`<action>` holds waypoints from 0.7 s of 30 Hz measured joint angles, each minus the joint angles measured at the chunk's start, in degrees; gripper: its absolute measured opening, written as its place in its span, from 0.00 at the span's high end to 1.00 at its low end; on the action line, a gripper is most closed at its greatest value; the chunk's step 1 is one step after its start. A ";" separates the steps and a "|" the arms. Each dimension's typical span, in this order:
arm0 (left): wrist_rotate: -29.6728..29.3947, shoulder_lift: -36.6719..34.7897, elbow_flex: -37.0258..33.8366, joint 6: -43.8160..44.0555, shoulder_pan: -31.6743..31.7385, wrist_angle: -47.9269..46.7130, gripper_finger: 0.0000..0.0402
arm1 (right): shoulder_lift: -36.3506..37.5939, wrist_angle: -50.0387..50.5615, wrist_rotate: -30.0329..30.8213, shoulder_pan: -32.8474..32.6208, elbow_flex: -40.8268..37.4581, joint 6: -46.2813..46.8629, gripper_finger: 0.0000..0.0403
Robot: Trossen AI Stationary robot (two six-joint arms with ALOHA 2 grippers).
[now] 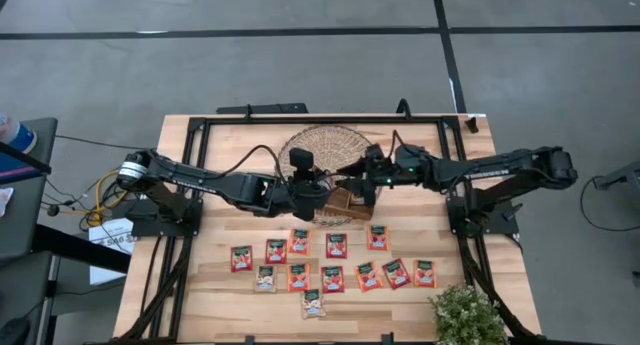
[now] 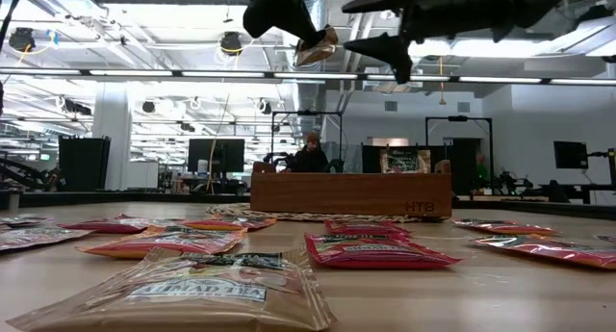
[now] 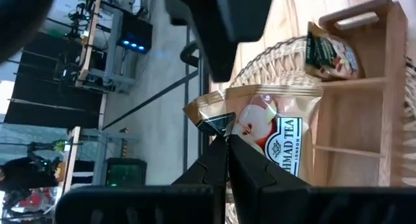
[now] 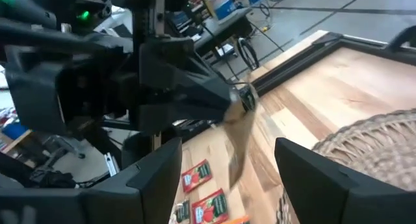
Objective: Pick & Place Tea
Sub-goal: Put the brown tea bag into the right section of the wooden organizer
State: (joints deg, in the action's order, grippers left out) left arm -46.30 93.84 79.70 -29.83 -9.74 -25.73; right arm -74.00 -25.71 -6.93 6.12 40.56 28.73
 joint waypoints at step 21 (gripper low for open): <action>1.16 -0.04 0.00 -0.48 0.37 -1.65 1.00 | -7.28 2.02 -2.13 0.40 6.01 -1.79 0.49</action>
State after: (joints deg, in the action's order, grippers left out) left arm -45.15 93.80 79.70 -30.30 -9.37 -27.38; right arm -81.28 -23.69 -9.06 6.52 46.57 26.94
